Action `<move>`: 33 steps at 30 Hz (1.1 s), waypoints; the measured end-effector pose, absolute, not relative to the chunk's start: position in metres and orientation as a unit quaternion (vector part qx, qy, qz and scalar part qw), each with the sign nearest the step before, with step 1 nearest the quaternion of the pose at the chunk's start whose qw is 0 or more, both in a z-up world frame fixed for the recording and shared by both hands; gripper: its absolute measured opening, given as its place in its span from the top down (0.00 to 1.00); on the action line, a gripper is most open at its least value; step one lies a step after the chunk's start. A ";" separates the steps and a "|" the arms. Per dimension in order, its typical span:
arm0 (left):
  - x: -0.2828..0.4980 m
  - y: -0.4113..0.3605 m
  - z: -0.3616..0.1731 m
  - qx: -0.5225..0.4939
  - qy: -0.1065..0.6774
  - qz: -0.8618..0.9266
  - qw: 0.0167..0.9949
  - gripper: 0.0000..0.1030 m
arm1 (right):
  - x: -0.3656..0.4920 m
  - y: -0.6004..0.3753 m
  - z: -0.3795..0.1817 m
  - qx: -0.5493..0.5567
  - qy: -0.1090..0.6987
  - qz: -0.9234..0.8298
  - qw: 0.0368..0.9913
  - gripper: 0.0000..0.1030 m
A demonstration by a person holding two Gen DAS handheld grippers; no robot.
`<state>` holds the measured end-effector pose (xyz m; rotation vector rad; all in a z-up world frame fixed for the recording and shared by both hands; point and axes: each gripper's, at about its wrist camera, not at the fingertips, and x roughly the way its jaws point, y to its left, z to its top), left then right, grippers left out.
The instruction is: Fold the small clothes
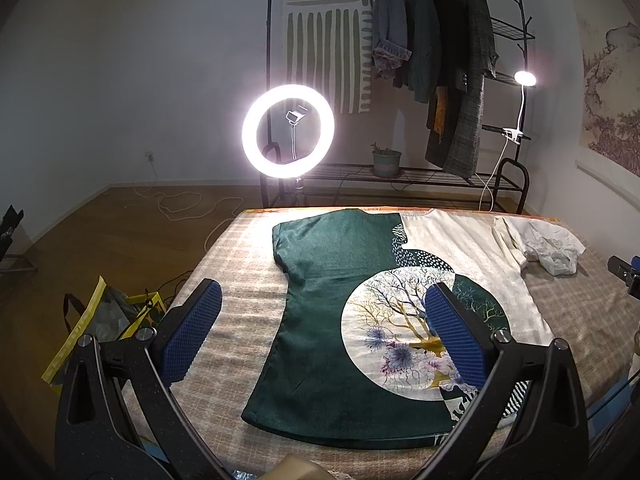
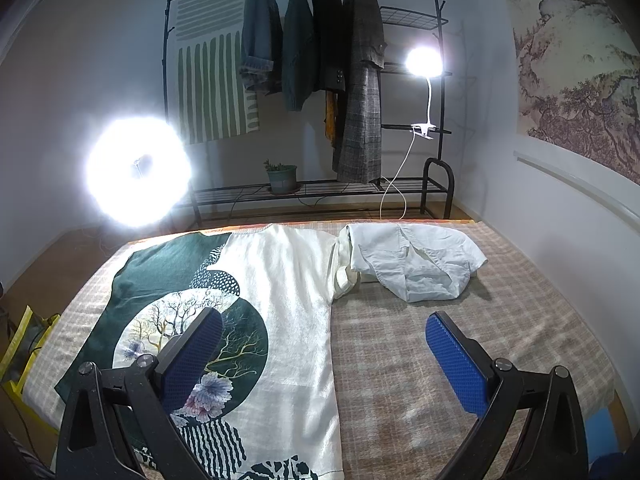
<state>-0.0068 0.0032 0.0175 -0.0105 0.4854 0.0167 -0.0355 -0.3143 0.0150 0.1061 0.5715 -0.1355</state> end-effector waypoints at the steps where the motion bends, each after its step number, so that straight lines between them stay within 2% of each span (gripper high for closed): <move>1: -0.007 0.003 0.018 -0.005 0.240 0.008 0.971 0.00 | -0.035 -0.316 0.014 0.052 0.282 -0.066 0.956 0.00; 33: -0.008 0.024 0.012 -0.005 0.244 0.025 0.970 0.00 | -0.022 -0.289 0.012 0.048 0.280 -0.046 0.958 0.00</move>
